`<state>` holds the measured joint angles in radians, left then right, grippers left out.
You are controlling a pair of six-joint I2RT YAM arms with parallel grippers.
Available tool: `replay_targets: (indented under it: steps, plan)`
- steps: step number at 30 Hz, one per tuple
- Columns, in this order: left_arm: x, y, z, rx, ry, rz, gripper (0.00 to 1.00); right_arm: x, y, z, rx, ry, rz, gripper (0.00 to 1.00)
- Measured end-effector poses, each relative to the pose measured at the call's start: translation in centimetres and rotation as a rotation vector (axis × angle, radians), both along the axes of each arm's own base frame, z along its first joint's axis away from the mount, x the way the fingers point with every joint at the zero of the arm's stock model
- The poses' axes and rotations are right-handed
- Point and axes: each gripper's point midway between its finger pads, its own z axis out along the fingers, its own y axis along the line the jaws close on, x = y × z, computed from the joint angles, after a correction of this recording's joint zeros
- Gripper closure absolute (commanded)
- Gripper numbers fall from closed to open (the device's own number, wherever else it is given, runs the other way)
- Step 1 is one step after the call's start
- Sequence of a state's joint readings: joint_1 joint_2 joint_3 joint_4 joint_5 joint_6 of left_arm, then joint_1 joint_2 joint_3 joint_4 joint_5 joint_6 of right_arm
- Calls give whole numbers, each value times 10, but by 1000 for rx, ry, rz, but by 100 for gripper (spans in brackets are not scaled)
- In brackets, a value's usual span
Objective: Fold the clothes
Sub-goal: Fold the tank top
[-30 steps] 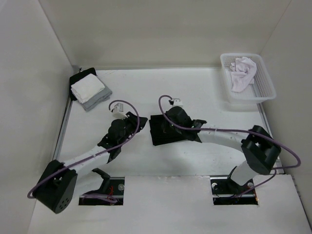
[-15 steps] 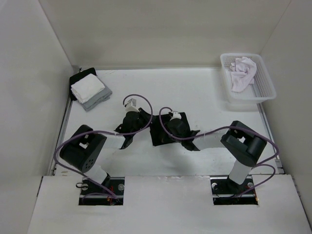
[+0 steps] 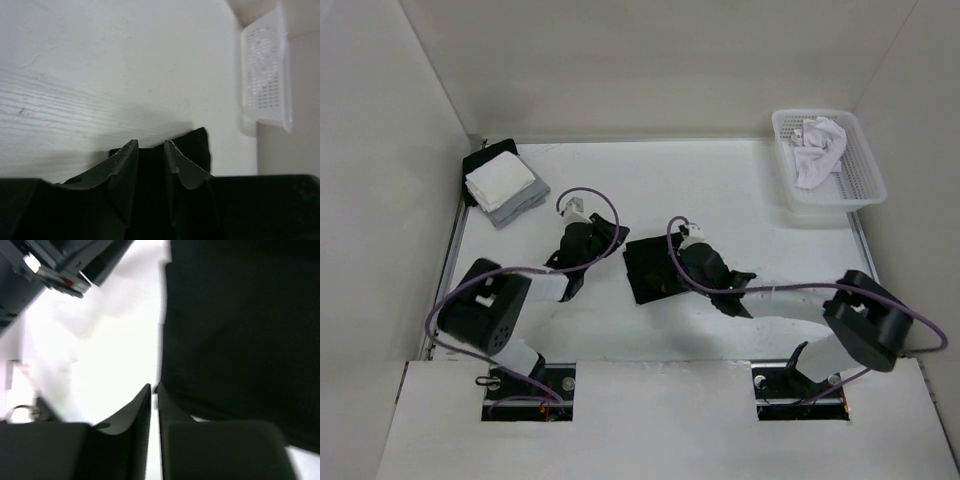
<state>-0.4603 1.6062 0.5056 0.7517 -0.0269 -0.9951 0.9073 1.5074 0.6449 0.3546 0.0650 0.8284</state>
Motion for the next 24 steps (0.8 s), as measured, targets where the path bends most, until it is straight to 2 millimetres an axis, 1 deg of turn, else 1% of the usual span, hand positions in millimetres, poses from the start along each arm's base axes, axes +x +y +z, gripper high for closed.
replay_targets:
  steps: [1, 3, 4, 6, 8, 10, 12, 14, 16, 20, 22, 24]
  plan:
    - [-3, 2, 17, -16, -37, 3, 72, -1, -1, 13, 19, -21, 4, 76]
    - [-8, 7, 51, -40, -117, 12, 69, 0, -7, 49, 72, -91, 3, 68]
    - [-11, 10, 69, -47, -162, 17, 68, 1, -12, 67, 101, -131, -2, 64]
    - [-18, 15, 96, -44, -226, 26, 65, 8, -27, 100, 149, -211, -35, 60]
    - [-26, 18, 111, -18, -262, 25, 61, 21, -52, 127, 180, -287, -103, 56]
    - [-36, 22, 112, 26, -263, 21, 58, 35, -79, 140, 185, -338, -181, 50]
    - [-48, 28, 107, 73, -247, 16, 56, 47, -107, 142, 172, -370, -265, 45]
    - [-59, 37, 101, 112, -227, 16, 54, 57, -134, 135, 147, -383, -346, 41]
    - [-68, 49, 99, 142, -210, 29, 53, 65, -158, 124, 117, -385, -421, 39]
    - [-78, 73, 96, 176, -190, 76, 53, 74, -202, 92, 57, -368, -558, 39]
    - [-81, 81, 87, 193, -169, 92, 54, 74, -219, 71, 27, -339, -612, 39]
    - [-84, 84, 73, 214, -133, 90, 55, 72, -229, 57, 13, -313, -645, 39]
